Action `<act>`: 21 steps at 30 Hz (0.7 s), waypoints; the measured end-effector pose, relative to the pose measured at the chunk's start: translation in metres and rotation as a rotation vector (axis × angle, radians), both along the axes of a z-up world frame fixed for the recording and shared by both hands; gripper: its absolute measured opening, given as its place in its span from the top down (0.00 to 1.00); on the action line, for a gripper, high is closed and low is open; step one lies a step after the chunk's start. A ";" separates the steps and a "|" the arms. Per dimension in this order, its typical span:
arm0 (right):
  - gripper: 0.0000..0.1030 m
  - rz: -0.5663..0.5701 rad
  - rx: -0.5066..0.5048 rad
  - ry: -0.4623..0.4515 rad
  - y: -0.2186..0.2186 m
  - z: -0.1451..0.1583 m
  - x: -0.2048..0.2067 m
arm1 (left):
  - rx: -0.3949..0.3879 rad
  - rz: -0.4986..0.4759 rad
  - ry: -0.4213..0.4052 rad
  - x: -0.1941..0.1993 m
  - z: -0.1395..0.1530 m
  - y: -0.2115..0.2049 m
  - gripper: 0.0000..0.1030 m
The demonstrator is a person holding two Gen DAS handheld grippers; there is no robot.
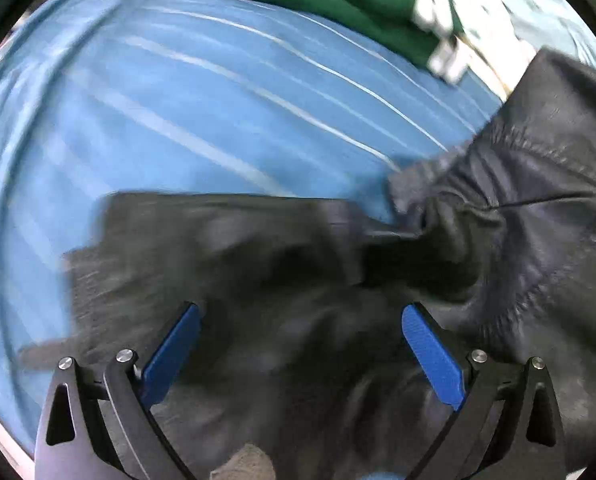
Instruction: Fold large clothes
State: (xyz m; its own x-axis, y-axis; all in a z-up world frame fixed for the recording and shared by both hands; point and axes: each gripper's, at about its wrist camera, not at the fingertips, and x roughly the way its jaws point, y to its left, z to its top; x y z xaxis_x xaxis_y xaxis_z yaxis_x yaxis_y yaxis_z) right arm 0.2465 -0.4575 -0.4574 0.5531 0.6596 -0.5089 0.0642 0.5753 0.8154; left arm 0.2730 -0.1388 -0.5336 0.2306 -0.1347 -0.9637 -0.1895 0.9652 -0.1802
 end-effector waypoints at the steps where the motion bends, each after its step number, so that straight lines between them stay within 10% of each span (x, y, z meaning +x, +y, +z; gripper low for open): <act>1: 0.81 0.050 -0.012 -0.004 0.025 0.007 0.004 | 0.005 0.040 -0.006 -0.012 0.010 0.018 0.00; 8: 0.81 0.375 0.023 0.076 0.173 -0.024 -0.009 | 0.125 0.337 0.032 -0.121 0.050 0.143 0.00; 16: 0.76 0.644 -0.210 0.358 0.322 -0.133 -0.046 | 0.198 0.579 0.118 -0.230 0.051 0.215 0.00; 21: 0.64 0.723 -0.290 0.299 0.331 -0.106 -0.058 | 0.197 0.650 0.105 -0.256 0.062 0.227 0.00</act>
